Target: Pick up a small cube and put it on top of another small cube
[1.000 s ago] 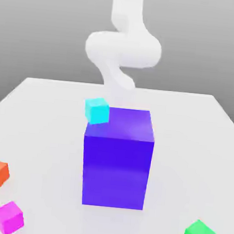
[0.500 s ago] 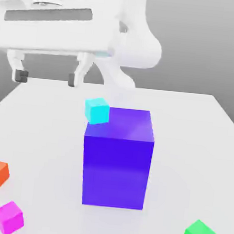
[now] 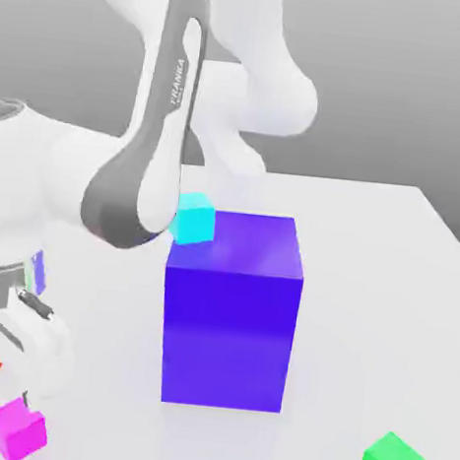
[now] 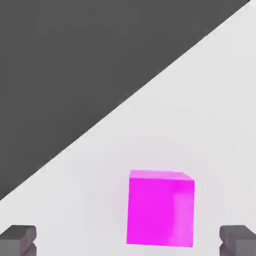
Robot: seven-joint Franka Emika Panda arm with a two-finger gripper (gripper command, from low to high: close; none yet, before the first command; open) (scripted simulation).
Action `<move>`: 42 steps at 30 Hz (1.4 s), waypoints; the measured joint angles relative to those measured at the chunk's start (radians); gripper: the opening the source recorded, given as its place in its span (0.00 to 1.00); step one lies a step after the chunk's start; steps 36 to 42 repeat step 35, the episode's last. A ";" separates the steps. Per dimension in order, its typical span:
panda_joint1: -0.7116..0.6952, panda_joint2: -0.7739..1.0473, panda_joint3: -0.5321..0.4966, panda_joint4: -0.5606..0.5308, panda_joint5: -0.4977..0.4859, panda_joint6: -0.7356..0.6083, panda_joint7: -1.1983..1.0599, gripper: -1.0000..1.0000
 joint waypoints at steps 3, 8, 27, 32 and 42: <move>-0.033 0.108 0.038 0.023 0.038 0.080 -0.027 0.00; -0.033 0.108 0.039 0.023 0.038 0.080 -0.026 0.00; 0.299 -0.147 0.296 -0.047 -0.193 -0.099 -0.226 0.00; 0.437 -0.041 0.383 -0.016 -0.311 -0.027 -0.285 0.00; 0.452 -0.018 0.384 -0.011 -0.326 -0.010 -0.285 1.00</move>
